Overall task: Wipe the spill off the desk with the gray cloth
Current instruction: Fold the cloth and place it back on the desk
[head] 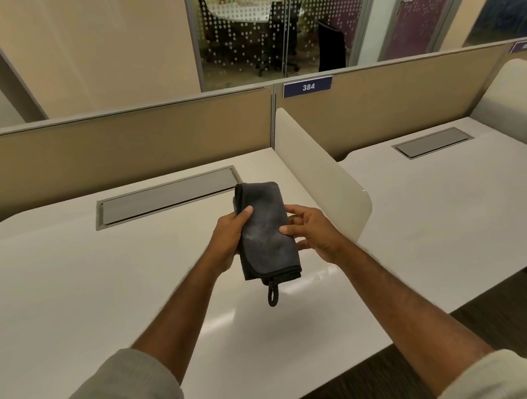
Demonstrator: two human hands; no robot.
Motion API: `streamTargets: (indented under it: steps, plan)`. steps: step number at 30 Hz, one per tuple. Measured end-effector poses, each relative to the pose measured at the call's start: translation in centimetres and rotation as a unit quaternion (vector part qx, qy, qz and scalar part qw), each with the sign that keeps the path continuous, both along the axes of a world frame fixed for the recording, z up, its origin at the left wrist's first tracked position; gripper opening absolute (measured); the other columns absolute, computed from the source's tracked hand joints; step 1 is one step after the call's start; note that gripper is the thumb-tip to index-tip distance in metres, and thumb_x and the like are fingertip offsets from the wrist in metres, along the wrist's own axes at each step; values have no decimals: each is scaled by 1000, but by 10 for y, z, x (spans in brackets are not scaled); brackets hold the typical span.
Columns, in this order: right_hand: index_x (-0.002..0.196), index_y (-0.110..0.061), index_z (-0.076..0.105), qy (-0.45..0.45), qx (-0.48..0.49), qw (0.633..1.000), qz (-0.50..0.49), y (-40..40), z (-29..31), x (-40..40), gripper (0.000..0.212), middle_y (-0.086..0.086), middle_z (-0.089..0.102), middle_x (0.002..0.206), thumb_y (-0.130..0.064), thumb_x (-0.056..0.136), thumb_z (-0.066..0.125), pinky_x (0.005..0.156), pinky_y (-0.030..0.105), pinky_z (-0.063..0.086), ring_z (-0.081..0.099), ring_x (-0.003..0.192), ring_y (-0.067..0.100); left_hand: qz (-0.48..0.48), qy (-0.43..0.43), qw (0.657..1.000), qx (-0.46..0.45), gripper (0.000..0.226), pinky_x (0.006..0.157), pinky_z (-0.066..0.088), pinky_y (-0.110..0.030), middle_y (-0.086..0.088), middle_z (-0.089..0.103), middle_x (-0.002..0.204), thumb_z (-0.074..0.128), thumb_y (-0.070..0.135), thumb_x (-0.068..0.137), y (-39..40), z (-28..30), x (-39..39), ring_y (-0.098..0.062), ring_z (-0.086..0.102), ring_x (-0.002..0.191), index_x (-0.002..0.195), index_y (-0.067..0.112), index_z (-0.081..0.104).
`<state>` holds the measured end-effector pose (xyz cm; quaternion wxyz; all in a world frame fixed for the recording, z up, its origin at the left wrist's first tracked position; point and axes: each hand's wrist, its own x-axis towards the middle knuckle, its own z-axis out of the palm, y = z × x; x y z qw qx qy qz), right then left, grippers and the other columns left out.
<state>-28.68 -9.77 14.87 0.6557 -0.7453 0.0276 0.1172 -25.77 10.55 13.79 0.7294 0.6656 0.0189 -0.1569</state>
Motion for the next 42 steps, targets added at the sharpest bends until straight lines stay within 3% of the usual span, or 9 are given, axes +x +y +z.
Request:
streamTargets:
  steps: [5,11,14,19,24,28,32,38,42]
  plan:
    - [131,-33,54,-39,-28,998,-47,13,4,11,46,-1,66,127,-15,93,72,68,27,61,67,111,24,55,-16,996,65,25,59,59,-26,-1,75,95,70,41,91,21,3,15,-22,74,85,93,16,71]
    - [131,-32,53,-43,-49,996,-63,21,6,30,48,0,65,128,-12,92,73,68,28,61,67,111,23,41,-15,996,71,16,55,59,-23,-2,75,95,76,31,89,32,-1,37,-22,74,83,93,16,72]
    - [136,-28,53,-40,-61,996,-60,19,8,49,50,1,65,128,-11,92,72,70,31,62,67,109,22,80,-18,993,82,13,51,56,-20,0,75,89,78,28,88,27,-3,53,-19,73,78,86,16,72]
    - [137,-24,54,-34,-67,996,-49,5,15,99,51,-4,67,114,-6,93,71,56,21,58,68,96,13,137,-38,984,103,17,48,53,-15,2,74,78,79,27,86,5,-5,94,-14,72,71,79,14,72]
    - [138,-21,58,-30,-65,996,-53,-14,17,166,52,-1,69,109,0,92,69,56,24,59,69,97,19,199,-44,972,113,18,51,58,-21,-3,74,77,81,27,85,-24,-6,147,-20,74,70,78,11,73]
    - [141,-18,57,-22,-88,993,-79,-25,-2,227,54,9,67,125,2,92,67,79,44,63,66,109,31,246,-22,961,126,22,67,65,-41,-9,76,82,82,28,84,-50,-21,198,-29,75,76,84,7,76]
    - [139,-15,60,-14,-137,985,-105,-30,-35,284,51,14,69,125,4,92,64,95,49,58,66,111,35,288,2,949,128,29,74,64,-49,-13,77,86,82,31,83,-72,-44,246,-33,74,80,90,3,78]
    - [140,-14,59,27,-187,975,-118,-29,-85,355,45,14,63,139,-1,97,58,104,45,53,60,120,37,314,31,933,171,21,77,64,-42,-7,73,80,80,31,85,-89,-83,306,-28,71,77,79,13,71]
    - [140,-15,58,60,-197,970,-125,-24,-110,384,40,12,60,142,-11,100,59,107,44,49,58,125,35,318,44,926,200,28,64,54,-26,0,65,67,80,30,85,-89,-104,335,-21,64,67,67,15,65]
